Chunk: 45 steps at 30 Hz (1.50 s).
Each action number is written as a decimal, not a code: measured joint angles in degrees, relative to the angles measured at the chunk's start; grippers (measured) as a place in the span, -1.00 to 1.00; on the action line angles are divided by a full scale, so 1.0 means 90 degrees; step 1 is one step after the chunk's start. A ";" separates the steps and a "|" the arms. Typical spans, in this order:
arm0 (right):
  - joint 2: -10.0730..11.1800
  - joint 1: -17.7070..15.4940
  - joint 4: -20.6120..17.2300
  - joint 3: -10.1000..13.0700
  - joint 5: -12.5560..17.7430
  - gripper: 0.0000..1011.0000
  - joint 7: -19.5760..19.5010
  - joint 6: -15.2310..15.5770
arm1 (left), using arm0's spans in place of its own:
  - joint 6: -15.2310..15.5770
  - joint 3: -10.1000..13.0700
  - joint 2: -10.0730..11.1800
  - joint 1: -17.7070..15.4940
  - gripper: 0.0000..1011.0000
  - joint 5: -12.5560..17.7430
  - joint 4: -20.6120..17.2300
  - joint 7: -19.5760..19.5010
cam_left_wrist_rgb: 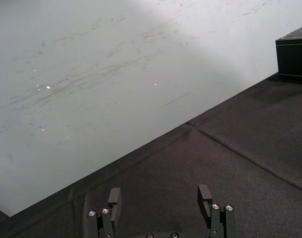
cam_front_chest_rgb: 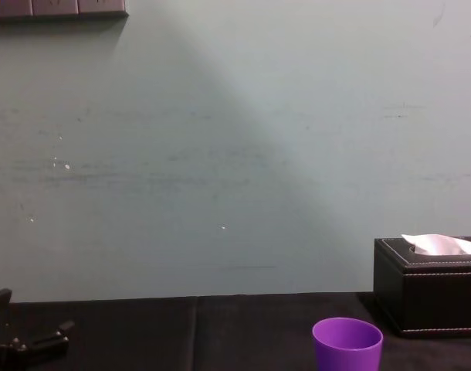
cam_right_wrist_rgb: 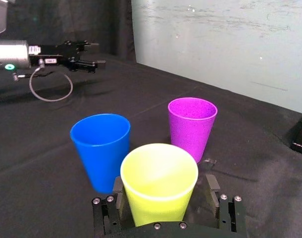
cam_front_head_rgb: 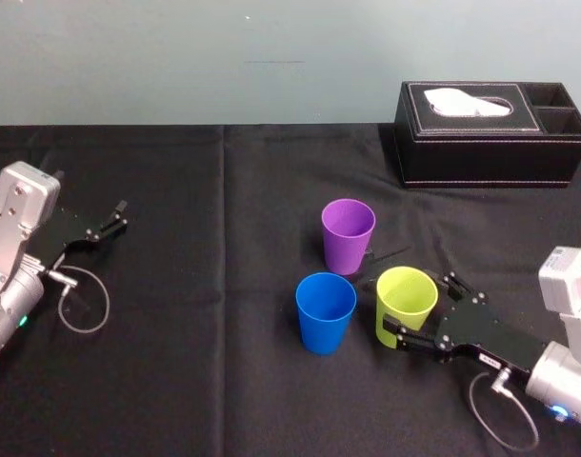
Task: Stack the three plastic cups sequentially using one hand.
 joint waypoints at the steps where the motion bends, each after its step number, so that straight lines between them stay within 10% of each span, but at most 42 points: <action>1: -0.0021 0.0038 0.0026 -0.0011 0.0013 0.98 0.0004 0.0018 | 0.0000 0.0000 0.0000 0.0000 1.00 0.0000 0.0000 0.0000; 45: -0.0077 0.0064 -0.0010 -0.0007 0.0044 0.46 -0.0077 0.0038 | 0.0000 0.0000 0.0000 0.0000 1.00 0.0000 0.0000 0.0000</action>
